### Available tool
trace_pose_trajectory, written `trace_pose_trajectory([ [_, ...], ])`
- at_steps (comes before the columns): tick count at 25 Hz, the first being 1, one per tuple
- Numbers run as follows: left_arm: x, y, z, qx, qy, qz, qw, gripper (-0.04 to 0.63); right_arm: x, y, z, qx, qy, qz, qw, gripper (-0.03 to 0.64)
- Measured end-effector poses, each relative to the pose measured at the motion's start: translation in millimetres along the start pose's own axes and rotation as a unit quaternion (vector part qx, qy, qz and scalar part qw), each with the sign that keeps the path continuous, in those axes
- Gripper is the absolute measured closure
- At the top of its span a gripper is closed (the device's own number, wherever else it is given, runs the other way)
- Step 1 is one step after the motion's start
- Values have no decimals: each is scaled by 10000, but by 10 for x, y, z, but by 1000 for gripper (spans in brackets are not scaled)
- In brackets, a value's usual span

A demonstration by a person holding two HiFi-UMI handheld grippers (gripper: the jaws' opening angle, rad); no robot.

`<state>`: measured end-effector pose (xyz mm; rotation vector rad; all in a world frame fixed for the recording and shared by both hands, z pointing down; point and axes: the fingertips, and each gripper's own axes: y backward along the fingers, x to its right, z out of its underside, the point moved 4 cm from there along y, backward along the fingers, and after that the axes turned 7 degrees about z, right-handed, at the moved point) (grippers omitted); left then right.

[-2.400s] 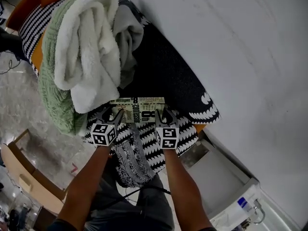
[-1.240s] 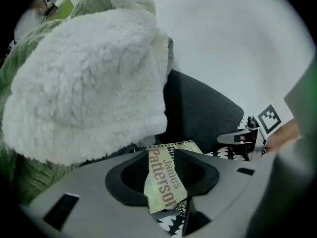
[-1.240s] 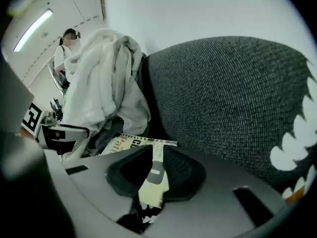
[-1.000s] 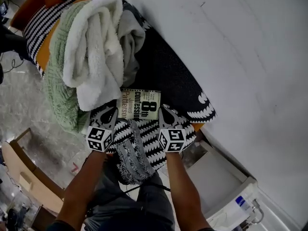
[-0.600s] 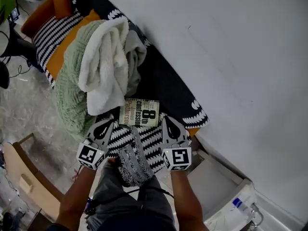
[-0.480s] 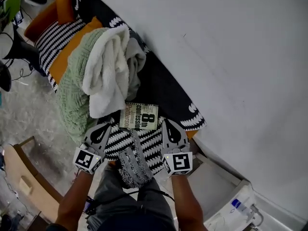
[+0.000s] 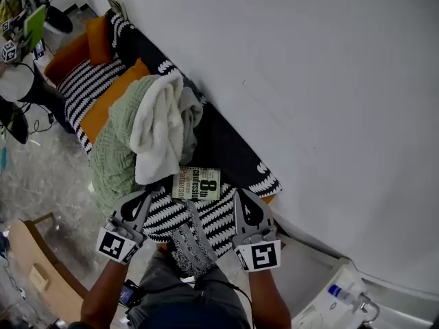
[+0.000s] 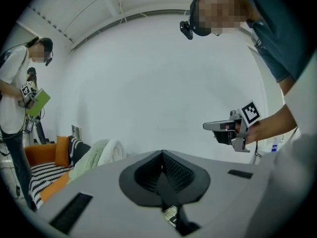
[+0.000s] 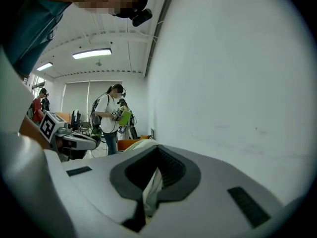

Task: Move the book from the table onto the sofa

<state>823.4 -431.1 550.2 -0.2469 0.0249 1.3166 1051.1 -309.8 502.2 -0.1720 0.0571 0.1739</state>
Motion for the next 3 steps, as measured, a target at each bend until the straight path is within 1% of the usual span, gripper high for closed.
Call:
trace_pose_trajectory([
  [3,80,133,-188,15,-16,43,10000,591,-48,170,-215,41,38,-18,10000,603],
])
